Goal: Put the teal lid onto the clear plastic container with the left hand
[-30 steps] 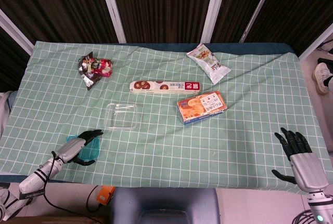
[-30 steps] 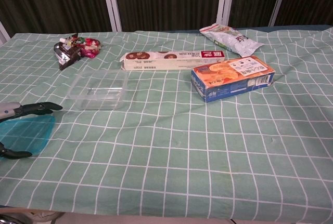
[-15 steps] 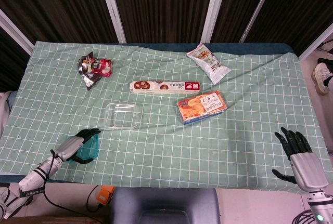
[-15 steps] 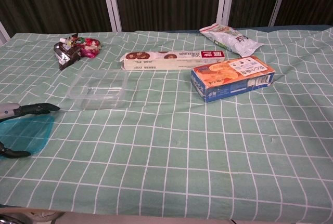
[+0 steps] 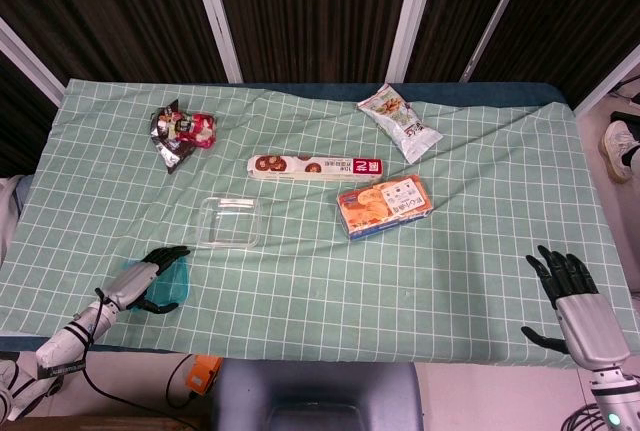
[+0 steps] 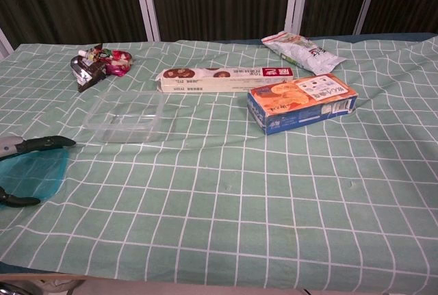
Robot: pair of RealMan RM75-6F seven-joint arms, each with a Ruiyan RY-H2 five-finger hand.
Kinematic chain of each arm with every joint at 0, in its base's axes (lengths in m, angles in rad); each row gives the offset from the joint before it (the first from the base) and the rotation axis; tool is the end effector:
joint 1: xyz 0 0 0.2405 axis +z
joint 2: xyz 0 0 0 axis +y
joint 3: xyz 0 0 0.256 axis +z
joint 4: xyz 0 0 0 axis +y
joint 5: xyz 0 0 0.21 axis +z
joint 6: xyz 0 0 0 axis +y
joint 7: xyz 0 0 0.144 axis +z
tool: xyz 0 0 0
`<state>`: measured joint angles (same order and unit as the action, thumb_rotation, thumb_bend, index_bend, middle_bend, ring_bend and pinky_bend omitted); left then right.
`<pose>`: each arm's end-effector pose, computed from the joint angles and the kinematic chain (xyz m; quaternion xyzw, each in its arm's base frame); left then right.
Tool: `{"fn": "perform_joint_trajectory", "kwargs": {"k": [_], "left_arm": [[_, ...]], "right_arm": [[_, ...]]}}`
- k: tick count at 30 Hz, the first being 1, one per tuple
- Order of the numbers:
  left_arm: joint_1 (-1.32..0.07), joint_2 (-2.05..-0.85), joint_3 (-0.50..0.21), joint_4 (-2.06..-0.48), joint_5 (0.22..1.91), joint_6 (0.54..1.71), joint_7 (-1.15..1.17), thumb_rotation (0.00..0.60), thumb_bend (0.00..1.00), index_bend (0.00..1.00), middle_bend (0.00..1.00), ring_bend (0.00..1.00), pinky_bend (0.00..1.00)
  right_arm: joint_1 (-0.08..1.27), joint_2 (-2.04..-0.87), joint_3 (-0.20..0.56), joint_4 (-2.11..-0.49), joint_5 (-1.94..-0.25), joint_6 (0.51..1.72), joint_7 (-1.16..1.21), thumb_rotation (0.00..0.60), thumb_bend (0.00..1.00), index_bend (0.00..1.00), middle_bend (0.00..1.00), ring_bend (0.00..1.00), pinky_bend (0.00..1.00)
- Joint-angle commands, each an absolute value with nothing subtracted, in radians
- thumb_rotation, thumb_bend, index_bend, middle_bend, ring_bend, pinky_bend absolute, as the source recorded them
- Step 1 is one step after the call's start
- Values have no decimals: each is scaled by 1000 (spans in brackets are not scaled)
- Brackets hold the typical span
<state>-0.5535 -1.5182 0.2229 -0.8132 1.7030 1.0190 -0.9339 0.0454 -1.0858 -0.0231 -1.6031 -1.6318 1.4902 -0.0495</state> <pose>-0.3480 0.2976 0.0240 -0.7068 -0.5562 -0.3175 0.3005 -0.3105 -0.1524 0.1539 0.6541 -0.3630 0.3529 0.5620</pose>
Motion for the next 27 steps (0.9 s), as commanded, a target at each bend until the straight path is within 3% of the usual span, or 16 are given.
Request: {"fn": "perform_joint_trajectory", "kwargs": {"k": [1,5,9,17,27], "left_arm": [[-551,-1516,225,-818,1704,1029,-940,600,207,0,3,219,427],[-546,-1507,223,-832,1705,1055,-957,600,214,0,65,429,640],[-542,-1488,220,-851,1704,1078,-963,600,218,0,105,545,754],[-517,-1381,187,-972,1688,1180,-872,600,220,0,129,594,804],[-518,-1169,92,-1279,1629,1268,-741,600,233,0,187,651,854]], "right_arm": [[45,-1086,-24,-1603,-1633,1491,-48,600,186,0,0,0,0],[45,-1084,-25,-1602,-1637,1494,-43,600,186,0,0,0,0],[44,-1082,-27,-1602,-1639,1496,-38,600,186,0,0,0,0],[44,-1078,-30,-1601,-1645,1498,-31,600,186,0,0,0,0],[45,-1075,-35,-1600,-1656,1497,-24,600,185,0,0,0,0]]}}
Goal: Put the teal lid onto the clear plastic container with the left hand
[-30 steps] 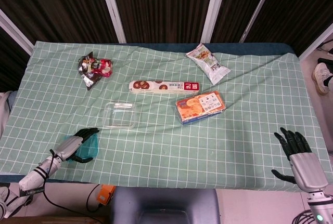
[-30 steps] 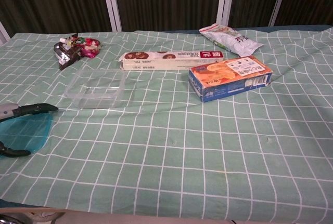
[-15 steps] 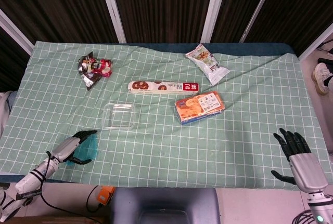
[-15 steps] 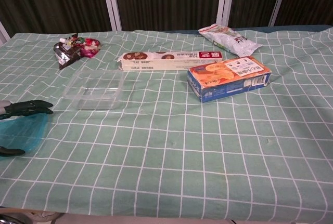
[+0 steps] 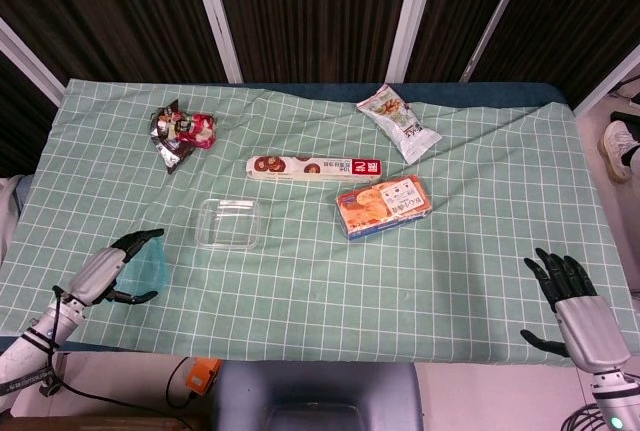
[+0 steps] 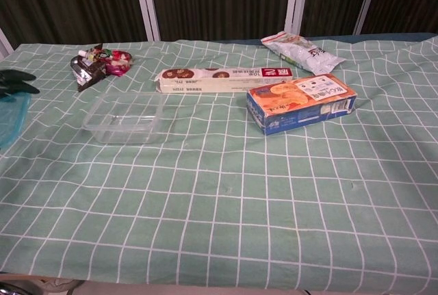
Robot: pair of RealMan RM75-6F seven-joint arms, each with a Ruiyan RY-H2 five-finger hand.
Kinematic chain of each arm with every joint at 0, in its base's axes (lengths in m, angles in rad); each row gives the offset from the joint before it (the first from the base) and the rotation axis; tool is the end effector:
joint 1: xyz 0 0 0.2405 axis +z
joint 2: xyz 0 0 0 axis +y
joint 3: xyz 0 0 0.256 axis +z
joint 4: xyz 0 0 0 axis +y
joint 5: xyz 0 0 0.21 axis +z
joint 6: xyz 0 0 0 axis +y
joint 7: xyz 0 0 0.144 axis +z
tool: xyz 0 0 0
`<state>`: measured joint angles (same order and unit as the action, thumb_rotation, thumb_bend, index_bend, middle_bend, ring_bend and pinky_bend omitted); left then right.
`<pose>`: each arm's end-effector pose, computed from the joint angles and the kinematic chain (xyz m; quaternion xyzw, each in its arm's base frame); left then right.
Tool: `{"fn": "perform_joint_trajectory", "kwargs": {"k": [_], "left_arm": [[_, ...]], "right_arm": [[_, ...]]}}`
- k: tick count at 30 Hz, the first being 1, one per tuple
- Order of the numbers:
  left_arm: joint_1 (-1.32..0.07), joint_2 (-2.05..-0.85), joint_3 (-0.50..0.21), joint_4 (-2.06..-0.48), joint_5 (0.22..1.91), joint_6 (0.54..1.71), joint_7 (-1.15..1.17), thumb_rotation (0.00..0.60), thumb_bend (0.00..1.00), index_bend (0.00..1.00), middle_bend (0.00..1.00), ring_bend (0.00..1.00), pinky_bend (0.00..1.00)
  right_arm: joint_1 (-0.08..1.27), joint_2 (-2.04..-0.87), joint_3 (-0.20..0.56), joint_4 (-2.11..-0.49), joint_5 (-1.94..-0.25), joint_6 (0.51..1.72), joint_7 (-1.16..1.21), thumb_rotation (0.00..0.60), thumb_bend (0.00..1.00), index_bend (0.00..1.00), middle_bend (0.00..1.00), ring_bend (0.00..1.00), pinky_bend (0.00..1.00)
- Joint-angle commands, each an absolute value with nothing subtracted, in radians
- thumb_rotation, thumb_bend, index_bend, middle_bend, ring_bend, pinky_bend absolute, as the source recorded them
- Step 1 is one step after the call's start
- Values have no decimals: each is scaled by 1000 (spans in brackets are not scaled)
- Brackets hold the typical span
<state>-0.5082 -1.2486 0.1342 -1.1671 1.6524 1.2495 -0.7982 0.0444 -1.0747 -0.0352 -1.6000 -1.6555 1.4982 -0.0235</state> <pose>-0.3074 0.2890 0.1079 -0.6713 -0.5017 -0.4404 0.3219 -0.3095 -0.1492 0.1557 0.6589 -0.3642 0.3583 0.5521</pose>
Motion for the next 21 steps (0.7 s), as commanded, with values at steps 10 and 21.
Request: {"fn": "perform_joint_trajectory", "kwargs": {"k": [10,21], "left_arm": [[-696,-1153,-43,-1487,1556,1053,-376,600,250,0,252,657,846],[-912,-1251,-92,-1416,1475,704,-154,600,259,0,255,654,808]], "right_arm": [[54,-1071,-36,-1604,-1652,1479,-24,600,186,0,0,0,0],[65,-1053,-26,-1603,-1620,1455,10,600,185,0,0,0,0]]}}
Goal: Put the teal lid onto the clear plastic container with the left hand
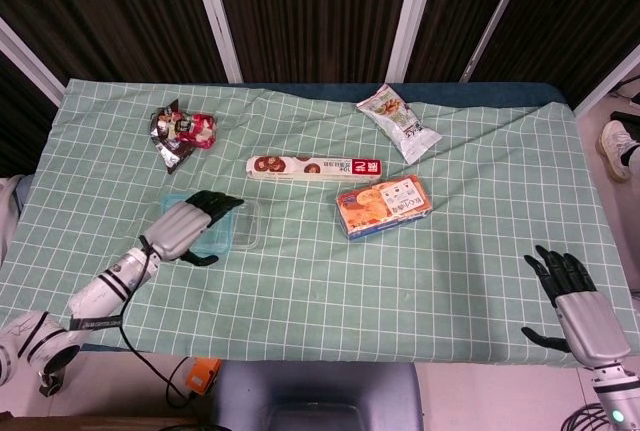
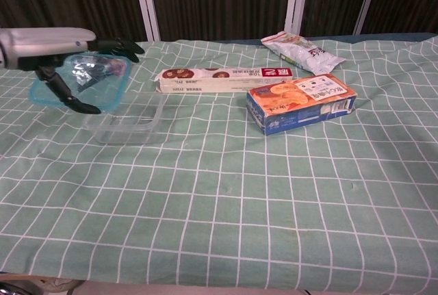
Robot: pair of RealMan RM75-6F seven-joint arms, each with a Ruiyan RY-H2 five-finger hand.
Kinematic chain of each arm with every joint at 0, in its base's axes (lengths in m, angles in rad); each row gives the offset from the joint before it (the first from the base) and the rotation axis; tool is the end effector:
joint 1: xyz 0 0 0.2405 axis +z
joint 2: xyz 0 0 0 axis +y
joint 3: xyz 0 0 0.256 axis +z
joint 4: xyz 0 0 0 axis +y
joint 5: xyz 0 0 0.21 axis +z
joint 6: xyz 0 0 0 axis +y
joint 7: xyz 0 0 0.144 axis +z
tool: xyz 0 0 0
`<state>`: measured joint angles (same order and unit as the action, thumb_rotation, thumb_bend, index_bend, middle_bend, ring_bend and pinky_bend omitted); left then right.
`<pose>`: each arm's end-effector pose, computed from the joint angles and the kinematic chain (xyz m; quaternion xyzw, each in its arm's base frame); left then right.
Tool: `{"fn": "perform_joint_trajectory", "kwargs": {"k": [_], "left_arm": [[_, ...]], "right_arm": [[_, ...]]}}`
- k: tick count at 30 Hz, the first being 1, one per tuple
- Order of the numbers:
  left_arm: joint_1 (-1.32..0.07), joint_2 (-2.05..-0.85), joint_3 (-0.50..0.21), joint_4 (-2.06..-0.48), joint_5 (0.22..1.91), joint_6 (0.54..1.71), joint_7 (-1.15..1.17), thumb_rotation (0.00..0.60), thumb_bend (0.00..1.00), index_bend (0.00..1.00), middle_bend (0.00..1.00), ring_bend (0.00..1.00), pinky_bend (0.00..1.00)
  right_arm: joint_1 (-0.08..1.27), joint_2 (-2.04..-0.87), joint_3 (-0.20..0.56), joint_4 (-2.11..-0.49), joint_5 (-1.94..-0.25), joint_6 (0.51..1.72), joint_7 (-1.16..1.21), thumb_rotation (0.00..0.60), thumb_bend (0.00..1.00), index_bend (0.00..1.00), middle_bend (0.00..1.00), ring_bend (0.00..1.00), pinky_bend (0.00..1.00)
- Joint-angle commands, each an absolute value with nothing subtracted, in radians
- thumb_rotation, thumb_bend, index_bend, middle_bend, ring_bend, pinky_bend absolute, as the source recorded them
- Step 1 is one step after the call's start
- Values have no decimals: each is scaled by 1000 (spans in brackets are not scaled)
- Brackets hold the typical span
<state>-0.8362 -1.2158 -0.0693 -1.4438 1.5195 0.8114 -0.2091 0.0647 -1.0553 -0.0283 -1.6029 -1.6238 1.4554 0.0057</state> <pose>-0.1653 0.3699 0.0655 -0.8137 -0.3316 -0.3469 0.3279 -0.3138 -0.1570 0.1591 0.6572 -0.3787 0.3497 0.5498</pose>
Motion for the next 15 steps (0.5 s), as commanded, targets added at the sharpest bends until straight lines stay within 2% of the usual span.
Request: {"fn": "perform_joint_trajectory", "kwargs": {"k": [1,5,10,15], "left_arm": [[-928,-1254,-93,-1412,1464,675,-142,600,264,0,251,651,793],[-967,-1276,-110,-1397,1417,615,-113,600,284,0,237,640,755],[-980,-1291,-140,-1400,1352,575,-195,600,285,0,238,638,745],[-991,-1304,-133,-1371,1380,559,-249,600,288,0,241,637,711]], "right_arm": [[65,-1052,-25,-1603,-1618,1456,13,600,186,0,0,0,0],[67,-1053,-22,-1603,-1608,1450,11,600,186,0,0,0,0],[71,-1053,-23,-1606,-1607,1440,6,600,186,0,0,0,0],[73,-1051,-25,-1609,-1608,1436,4,600,186,0,0,0,0]]}}
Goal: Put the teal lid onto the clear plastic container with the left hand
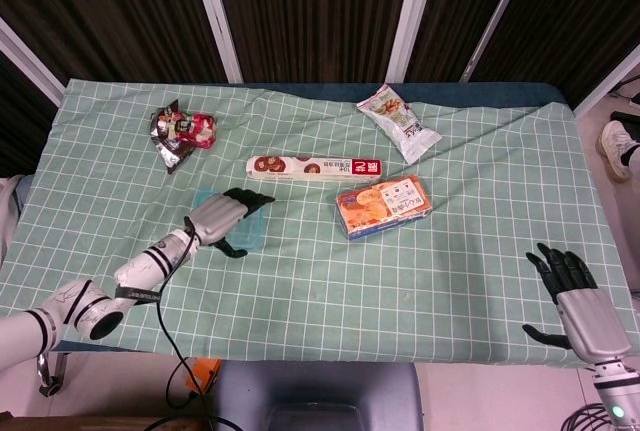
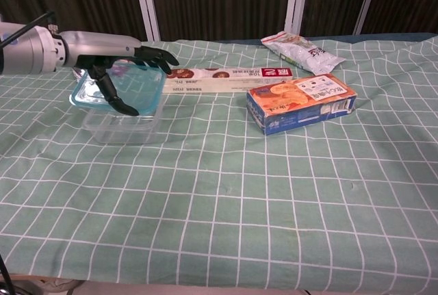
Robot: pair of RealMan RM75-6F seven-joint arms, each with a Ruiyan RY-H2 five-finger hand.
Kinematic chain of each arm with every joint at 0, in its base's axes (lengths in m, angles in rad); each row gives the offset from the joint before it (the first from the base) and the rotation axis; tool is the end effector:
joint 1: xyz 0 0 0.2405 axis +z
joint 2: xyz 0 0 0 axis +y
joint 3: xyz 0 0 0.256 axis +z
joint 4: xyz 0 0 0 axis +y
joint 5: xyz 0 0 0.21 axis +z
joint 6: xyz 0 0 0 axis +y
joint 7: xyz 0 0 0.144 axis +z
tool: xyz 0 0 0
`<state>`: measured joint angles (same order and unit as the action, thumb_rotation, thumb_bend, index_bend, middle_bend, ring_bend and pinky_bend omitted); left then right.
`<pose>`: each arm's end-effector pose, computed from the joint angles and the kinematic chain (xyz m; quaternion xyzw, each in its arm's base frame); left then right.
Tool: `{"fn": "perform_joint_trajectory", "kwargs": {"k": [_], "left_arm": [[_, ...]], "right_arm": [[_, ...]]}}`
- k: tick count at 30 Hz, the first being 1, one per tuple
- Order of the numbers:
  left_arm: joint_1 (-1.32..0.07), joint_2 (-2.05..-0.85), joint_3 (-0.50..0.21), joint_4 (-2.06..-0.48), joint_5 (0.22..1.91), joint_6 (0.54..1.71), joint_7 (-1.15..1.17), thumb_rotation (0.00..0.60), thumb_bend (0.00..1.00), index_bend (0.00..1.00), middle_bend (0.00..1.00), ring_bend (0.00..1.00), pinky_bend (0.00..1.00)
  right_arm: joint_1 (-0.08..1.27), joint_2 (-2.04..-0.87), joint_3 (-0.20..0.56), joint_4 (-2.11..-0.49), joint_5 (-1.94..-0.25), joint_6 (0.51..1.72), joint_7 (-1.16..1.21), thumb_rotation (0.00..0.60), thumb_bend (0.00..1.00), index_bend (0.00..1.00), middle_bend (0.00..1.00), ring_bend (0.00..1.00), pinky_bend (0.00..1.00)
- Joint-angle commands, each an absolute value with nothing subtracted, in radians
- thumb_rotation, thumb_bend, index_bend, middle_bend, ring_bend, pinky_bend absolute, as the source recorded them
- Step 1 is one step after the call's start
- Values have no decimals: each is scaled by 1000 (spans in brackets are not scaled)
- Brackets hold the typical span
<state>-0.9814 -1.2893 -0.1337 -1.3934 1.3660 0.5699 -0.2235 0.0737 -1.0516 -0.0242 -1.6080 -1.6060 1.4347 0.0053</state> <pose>-0.1256 0.4010 0.0342 -0.8171 -0.3849 -0.3087 0.2982 -0.3149 -0.1606 0.1589 0.6564 -0.3843 0.3443 0.5504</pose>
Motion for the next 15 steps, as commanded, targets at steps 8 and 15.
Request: {"fn": "perform_joint_trajectory", "kwargs": {"k": [8,15], "left_arm": [[-1009,-1355,-127,-1290,1379,527,-316,600,288,0,242,638,668],[-1014,-1374,-118,-1268,1369,509,-327,600,289,0,242,638,667]], "right_arm": [[71,-1052,-27,-1608,-1610,1440,6,600,186,0,0,0,0],[78,-1052,-29,-1610,-1611,1428,3,600,186,0,0,0,0]]}}
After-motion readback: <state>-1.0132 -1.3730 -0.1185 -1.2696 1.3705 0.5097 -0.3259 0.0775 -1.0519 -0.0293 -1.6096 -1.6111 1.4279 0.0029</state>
